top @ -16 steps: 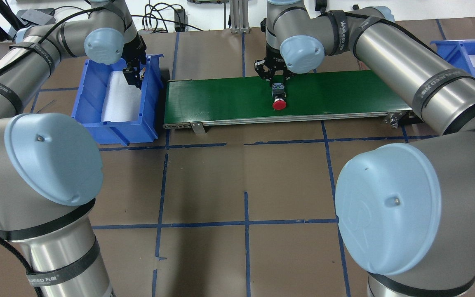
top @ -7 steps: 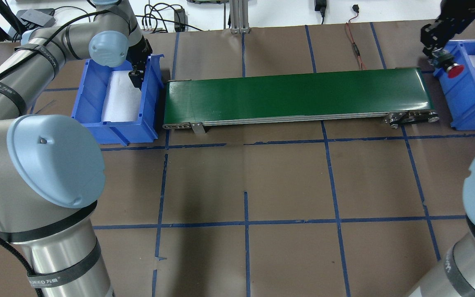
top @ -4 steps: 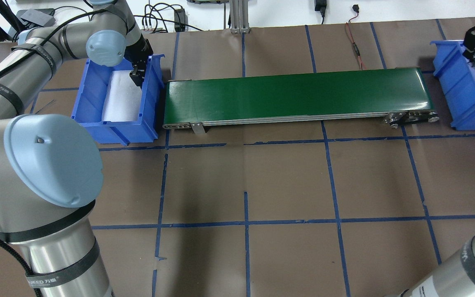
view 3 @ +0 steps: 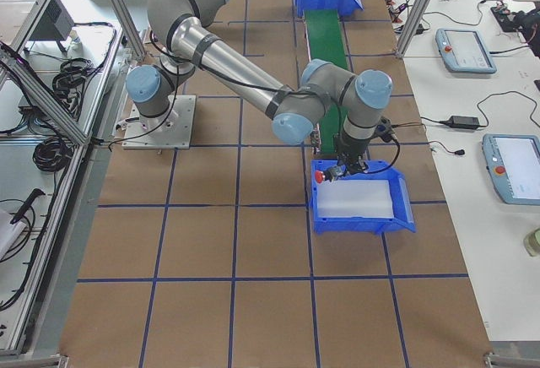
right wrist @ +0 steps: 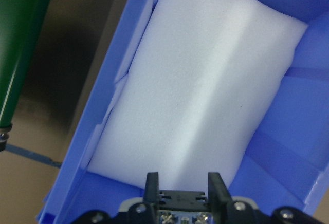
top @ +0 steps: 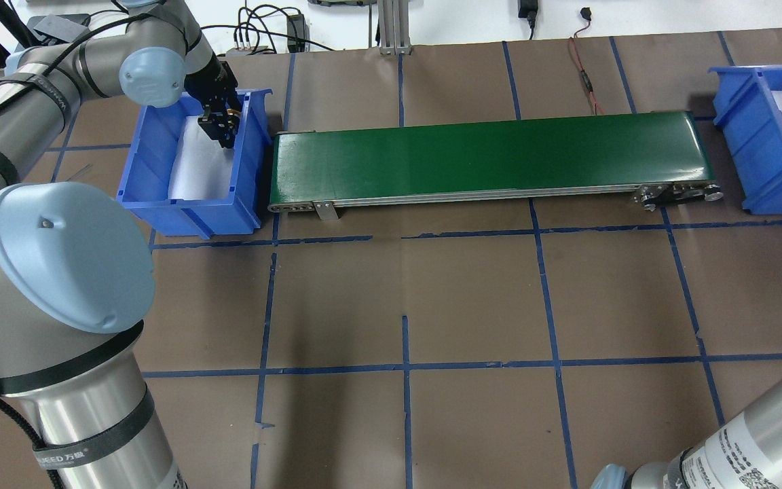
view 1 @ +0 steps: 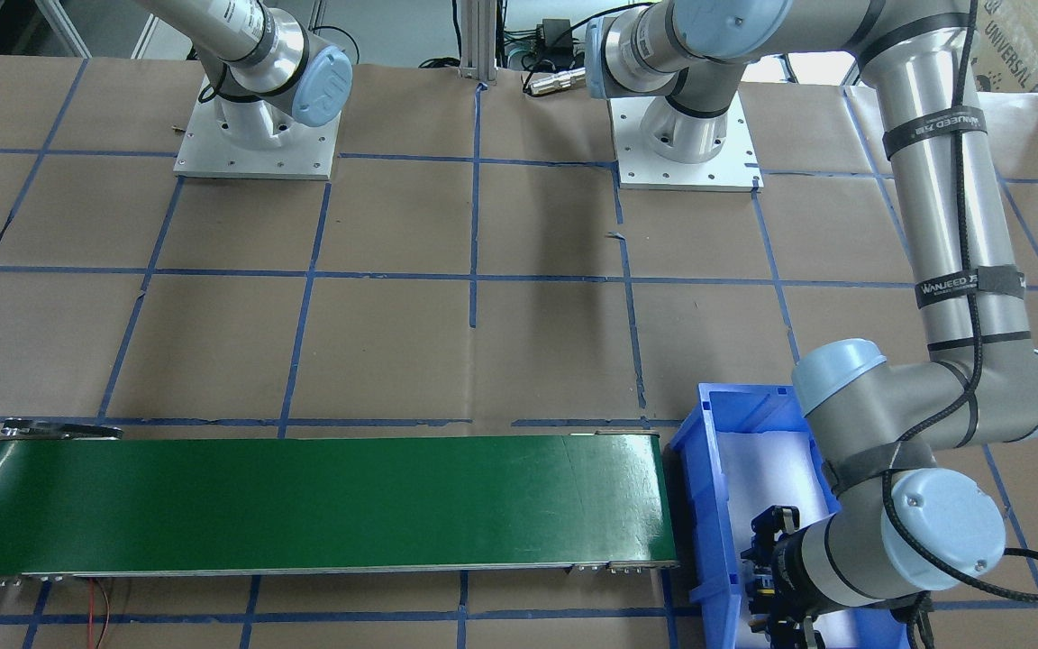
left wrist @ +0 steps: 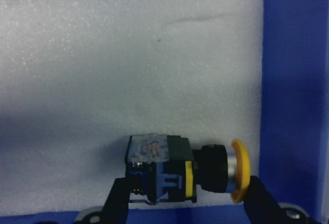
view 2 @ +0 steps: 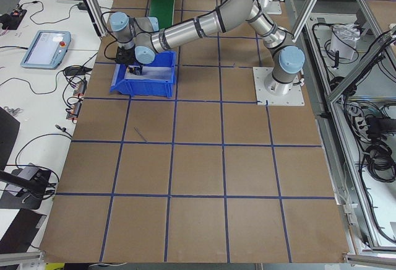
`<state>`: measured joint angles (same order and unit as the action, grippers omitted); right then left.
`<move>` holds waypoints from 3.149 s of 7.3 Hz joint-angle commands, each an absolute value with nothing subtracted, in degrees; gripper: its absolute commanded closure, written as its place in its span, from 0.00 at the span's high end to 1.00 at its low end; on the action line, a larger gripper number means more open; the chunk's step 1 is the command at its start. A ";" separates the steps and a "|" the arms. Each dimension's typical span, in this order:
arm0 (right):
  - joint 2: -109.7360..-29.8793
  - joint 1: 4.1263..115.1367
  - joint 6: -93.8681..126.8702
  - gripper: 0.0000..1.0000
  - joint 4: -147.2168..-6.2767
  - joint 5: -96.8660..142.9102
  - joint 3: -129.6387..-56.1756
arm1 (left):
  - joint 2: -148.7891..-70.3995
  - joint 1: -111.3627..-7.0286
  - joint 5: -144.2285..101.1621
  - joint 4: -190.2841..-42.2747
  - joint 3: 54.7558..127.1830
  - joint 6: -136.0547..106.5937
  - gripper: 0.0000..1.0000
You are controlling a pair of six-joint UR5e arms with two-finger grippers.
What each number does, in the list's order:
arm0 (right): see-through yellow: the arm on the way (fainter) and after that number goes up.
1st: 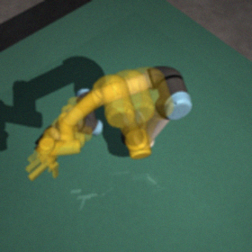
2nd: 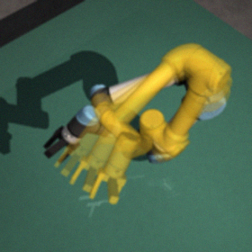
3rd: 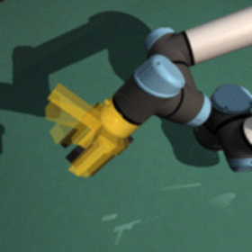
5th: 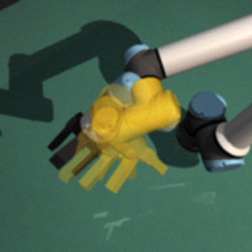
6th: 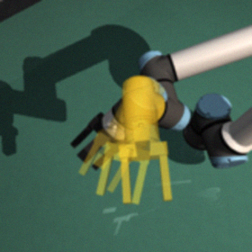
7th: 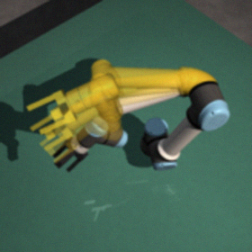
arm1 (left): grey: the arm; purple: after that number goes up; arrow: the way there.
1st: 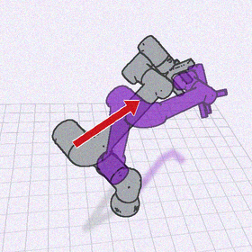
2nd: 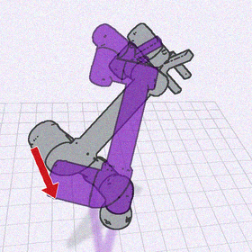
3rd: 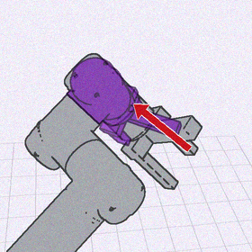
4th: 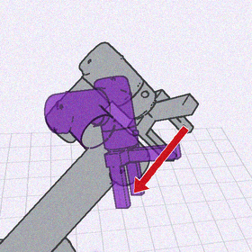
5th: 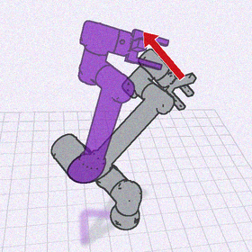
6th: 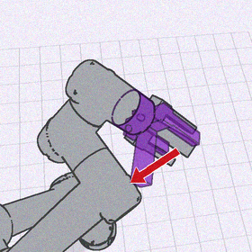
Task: Transport two buttons from left to right
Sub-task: 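Lift the yellow-capped button with the left gripper toward the belt while the right arm withdraws, then lower the yellow-capped button onto the belt and open the left gripper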
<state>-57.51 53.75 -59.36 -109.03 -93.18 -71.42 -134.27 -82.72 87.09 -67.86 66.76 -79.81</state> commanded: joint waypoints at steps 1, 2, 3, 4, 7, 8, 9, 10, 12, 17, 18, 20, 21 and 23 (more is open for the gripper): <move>-54.15 53.61 -59.50 0.05 -113.20 -92.64 -71.20 | -132.81 -82.35 86.84 -67.85 66.71 -79.63 0.58; -54.05 53.61 -59.50 0.05 -113.20 -92.64 -71.10 | -130.45 -82.53 86.23 -68.37 66.88 -79.80 0.58; -53.97 53.61 -59.50 0.05 -113.29 -92.64 -71.28 | -127.56 -82.44 86.31 -70.12 67.06 -79.80 0.58; -53.88 53.70 -59.50 0.05 -113.73 -92.64 -71.28 | -123.96 -82.62 86.66 -73.97 66.36 -80.24 0.59; -52.56 53.79 -59.41 0.06 -115.22 -92.55 -71.19 | -113.22 -85.76 86.57 -80.58 66.71 -84.01 0.60; -52.30 53.96 -59.33 0.06 -115.66 -92.55 -71.28 | -113.29 -89.09 86.83 -80.33 66.71 -86.55 0.60; -51.77 54.14 -59.33 0.06 -115.66 -92.55 -71.19 | -114.07 -91.91 86.75 -79.81 67.41 -91.36 0.60; -51.25 54.23 -59.15 0.06 -116.45 -92.46 -71.28 | -115.82 -94.02 86.66 -79.02 68.63 -92.88 0.60; -50.36 54.23 -59.15 0.07 -117.33 -92.46 -71.19 | -119.51 -94.66 86.57 -74.99 70.74 -92.38 0.60; -49.39 54.23 -59.06 0.37 -118.21 -91.67 -71.45 | -125.15 -100.63 86.84 -69.08 71.98 -93.08 0.61; -49.39 54.32 -59.06 0.38 -118.21 -91.67 -71.46 | -125.59 -100.90 87.01 -69.26 72.07 -93.08 0.65; -49.39 54.32 -59.06 0.43 -118.21 -91.76 -71.37 | -126.56 -101.34 86.66 -69.08 71.81 -92.99 0.87; -49.39 54.23 -59.15 0.44 -118.21 -91.76 -71.37 | -126.04 -101.34 86.66 -68.91 71.72 -92.99 0.88; -49.39 54.23 -59.15 0.45 -118.21 -91.76 -71.28 | -124.98 -101.34 86.84 -68.91 71.90 -93.16 1.00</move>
